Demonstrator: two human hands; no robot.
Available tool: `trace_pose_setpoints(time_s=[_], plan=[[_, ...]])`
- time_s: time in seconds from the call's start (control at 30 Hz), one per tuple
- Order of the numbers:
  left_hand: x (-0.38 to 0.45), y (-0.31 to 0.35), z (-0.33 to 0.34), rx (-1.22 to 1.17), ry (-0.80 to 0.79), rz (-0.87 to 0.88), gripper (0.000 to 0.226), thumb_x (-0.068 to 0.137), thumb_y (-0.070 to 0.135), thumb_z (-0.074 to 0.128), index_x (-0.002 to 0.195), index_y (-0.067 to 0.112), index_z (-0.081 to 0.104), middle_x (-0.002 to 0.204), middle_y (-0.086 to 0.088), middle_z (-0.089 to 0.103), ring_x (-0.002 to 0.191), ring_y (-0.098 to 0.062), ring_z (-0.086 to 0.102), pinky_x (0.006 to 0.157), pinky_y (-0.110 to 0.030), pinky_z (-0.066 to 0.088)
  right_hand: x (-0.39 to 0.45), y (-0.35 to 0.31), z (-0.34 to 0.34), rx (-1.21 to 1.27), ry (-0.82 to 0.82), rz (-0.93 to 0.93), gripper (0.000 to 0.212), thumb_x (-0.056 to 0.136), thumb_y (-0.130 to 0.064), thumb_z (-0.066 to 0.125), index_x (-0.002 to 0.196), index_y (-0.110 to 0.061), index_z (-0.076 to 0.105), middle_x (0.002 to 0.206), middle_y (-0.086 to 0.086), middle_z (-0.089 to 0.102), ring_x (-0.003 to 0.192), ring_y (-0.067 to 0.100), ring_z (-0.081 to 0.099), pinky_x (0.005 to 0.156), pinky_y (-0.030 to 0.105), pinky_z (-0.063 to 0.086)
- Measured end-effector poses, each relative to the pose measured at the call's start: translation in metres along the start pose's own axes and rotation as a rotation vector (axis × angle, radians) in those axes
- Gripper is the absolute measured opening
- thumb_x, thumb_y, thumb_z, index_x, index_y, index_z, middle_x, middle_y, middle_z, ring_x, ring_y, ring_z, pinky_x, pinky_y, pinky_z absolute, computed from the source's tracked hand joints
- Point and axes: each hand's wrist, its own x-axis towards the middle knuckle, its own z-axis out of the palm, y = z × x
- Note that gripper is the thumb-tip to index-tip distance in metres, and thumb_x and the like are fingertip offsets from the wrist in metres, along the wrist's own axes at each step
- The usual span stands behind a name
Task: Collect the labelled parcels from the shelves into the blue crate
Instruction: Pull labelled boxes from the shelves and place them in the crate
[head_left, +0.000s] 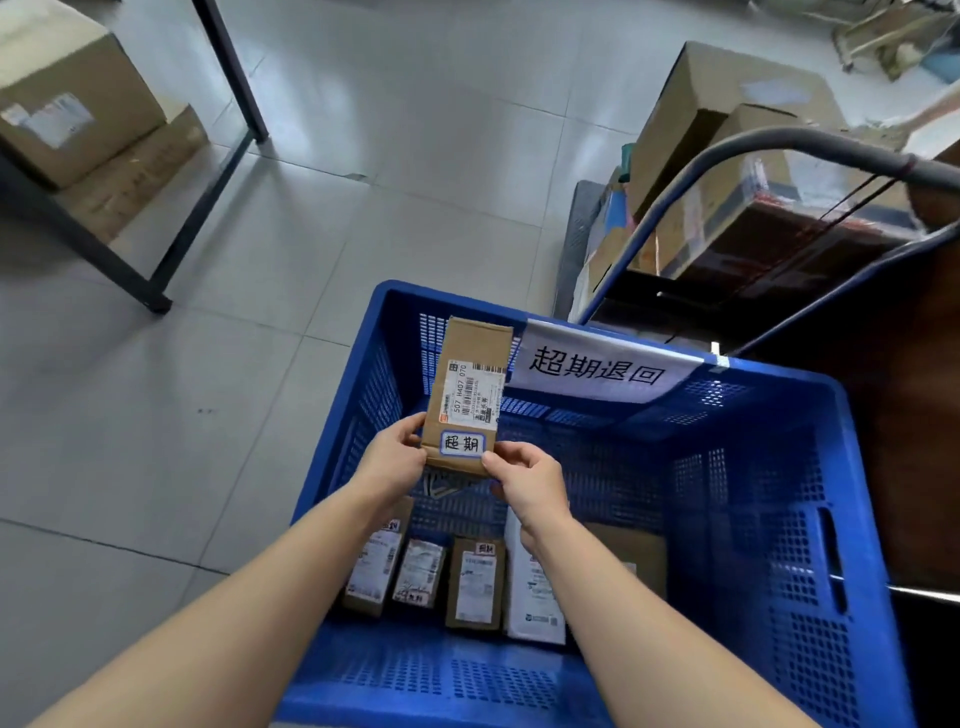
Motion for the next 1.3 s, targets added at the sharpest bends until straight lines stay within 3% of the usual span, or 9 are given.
trace_pose_setpoints(time_s=[0.13,0.4,0.67,0.73,0.8,0.93,1.03,1.17,1.3], plan=[[0.035,-0.03,-0.008,0.026,0.022,-0.019,0.045,0.095,-0.002,0.043,0.13,0.024,0.054,0.089,0.008,0.063,0.079,-0.004,0.058,0.059,-0.018,0.043,0.032,0.027,0.025,-0.026,-0.008,0.045,0.016,0.087,-0.007,0.066,0.103,-0.007,0.066,0.098,0.004,0.068,0.092,0.016,0.062,0.092,0.036,0.052],[0.12,-0.098,0.007,0.041,0.114,-0.092,0.045,0.093,-0.003,0.044,0.126,0.027,0.056,0.083,0.015,0.059,0.076,0.0,0.054,0.06,-0.018,0.04,0.116,0.089,0.05,-0.108,-0.038,0.111,0.017,0.088,-0.007,0.063,0.105,-0.007,0.065,0.096,0.002,0.067,0.08,0.009,0.058,0.085,0.031,0.049],[0.225,-0.174,0.017,0.035,0.251,-0.164,0.046,0.091,0.005,0.046,0.127,0.032,0.059,0.115,0.006,0.069,0.1,-0.019,0.063,0.085,-0.035,0.054,0.206,0.156,0.087,-0.149,-0.042,0.155,0.009,0.088,-0.014,0.065,0.095,-0.018,0.061,0.089,-0.004,0.062,0.085,0.014,0.058,0.075,0.027,0.046],[0.247,-0.189,0.018,0.062,0.281,-0.144,0.042,0.089,0.01,0.051,0.12,0.036,0.063,0.11,0.008,0.07,0.099,-0.019,0.064,0.086,-0.037,0.054,0.229,0.171,0.098,-0.153,-0.045,0.16,0.009,0.089,-0.013,0.064,0.096,-0.017,0.061,0.087,-0.004,0.061,0.08,0.012,0.057,0.07,0.023,0.045],[0.269,-0.204,0.018,0.042,0.262,-0.131,0.037,0.088,0.01,0.053,0.108,0.037,0.067,0.101,0.007,0.072,0.095,-0.021,0.066,0.087,-0.043,0.055,0.251,0.186,0.109,-0.17,-0.043,0.157,0.01,0.088,-0.012,0.064,0.097,-0.016,0.065,0.089,-0.004,0.062,0.084,0.013,0.058,0.075,0.024,0.046],[0.309,-0.236,0.019,0.022,0.261,-0.137,0.032,0.087,0.008,0.056,0.101,0.033,0.069,0.101,0.003,0.072,0.095,-0.02,0.065,0.085,-0.037,0.054,0.289,0.22,0.133,-0.223,-0.022,0.104,0.021,0.085,-0.011,0.067,0.105,-0.007,0.07,0.098,0.006,0.071,0.094,0.019,0.064,0.089,0.035,0.053],[0.33,-0.257,0.02,0.055,0.267,-0.142,0.029,0.083,0.008,0.06,0.083,0.035,0.069,0.096,0.006,0.073,0.091,-0.019,0.066,0.085,-0.04,0.056,0.306,0.244,0.149,-0.201,-0.01,0.118,0.017,0.084,-0.011,0.068,0.1,-0.007,0.071,0.089,0.003,0.068,0.09,0.018,0.064,0.09,0.039,0.054],[0.353,-0.279,0.022,0.101,0.297,-0.176,0.036,0.084,0.006,0.055,0.108,0.029,0.068,0.099,0.005,0.072,0.091,-0.019,0.065,0.081,-0.036,0.056,0.326,0.271,0.159,-0.231,0.029,0.17,0.018,0.084,-0.016,0.069,0.1,-0.011,0.073,0.101,0.005,0.073,0.094,0.019,0.066,0.091,0.037,0.053],[0.371,-0.292,0.023,0.074,0.263,-0.202,0.039,0.088,0.003,0.049,0.107,0.033,0.065,0.098,0.003,0.07,0.081,-0.013,0.063,0.062,-0.026,0.051,0.342,0.286,0.164,-0.24,0.015,0.238,0.019,0.085,-0.016,0.067,0.103,-0.014,0.074,0.102,0.002,0.073,0.095,0.019,0.066,0.088,0.035,0.052]])
